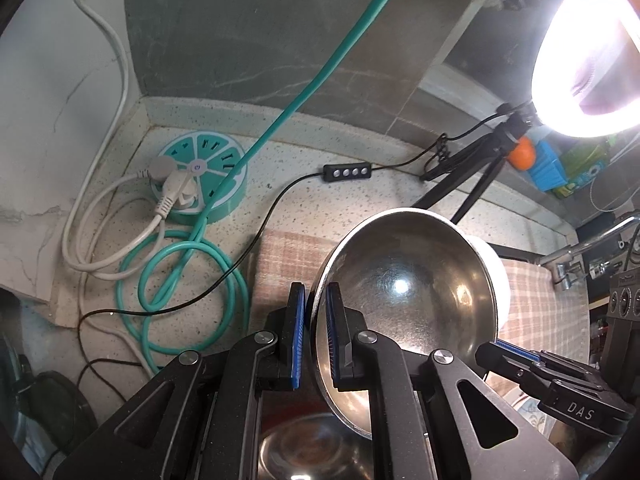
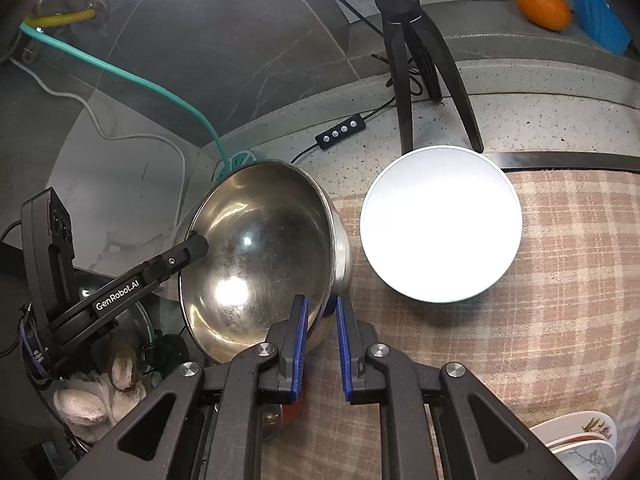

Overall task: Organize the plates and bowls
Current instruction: 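Lift the steel bowl and carry it toward the plate stack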

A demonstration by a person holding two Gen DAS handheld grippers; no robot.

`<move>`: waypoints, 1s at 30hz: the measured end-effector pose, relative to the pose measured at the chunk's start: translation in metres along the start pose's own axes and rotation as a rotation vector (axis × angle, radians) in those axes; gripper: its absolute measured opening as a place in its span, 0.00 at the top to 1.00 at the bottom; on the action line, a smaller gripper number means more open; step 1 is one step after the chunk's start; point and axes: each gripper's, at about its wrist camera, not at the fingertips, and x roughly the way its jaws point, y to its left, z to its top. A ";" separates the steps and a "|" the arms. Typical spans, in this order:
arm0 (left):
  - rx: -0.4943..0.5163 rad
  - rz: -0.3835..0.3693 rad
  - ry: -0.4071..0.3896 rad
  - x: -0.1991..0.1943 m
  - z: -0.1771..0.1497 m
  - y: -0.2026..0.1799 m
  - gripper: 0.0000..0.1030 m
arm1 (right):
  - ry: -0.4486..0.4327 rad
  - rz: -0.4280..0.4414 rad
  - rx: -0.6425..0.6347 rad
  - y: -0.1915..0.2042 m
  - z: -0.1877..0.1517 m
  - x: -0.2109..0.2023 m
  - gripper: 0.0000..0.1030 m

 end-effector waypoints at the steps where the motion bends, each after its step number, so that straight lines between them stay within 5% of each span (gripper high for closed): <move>1: 0.003 -0.002 -0.007 -0.004 -0.001 -0.002 0.92 | -0.002 0.002 -0.003 0.000 -0.001 -0.004 0.87; 15: 0.026 -0.030 -0.047 -0.044 -0.033 -0.028 0.92 | -0.025 0.021 -0.029 -0.006 -0.034 -0.056 0.87; 30: 0.105 -0.072 -0.033 -0.043 -0.069 -0.108 0.92 | -0.077 -0.012 0.025 -0.070 -0.061 -0.121 0.87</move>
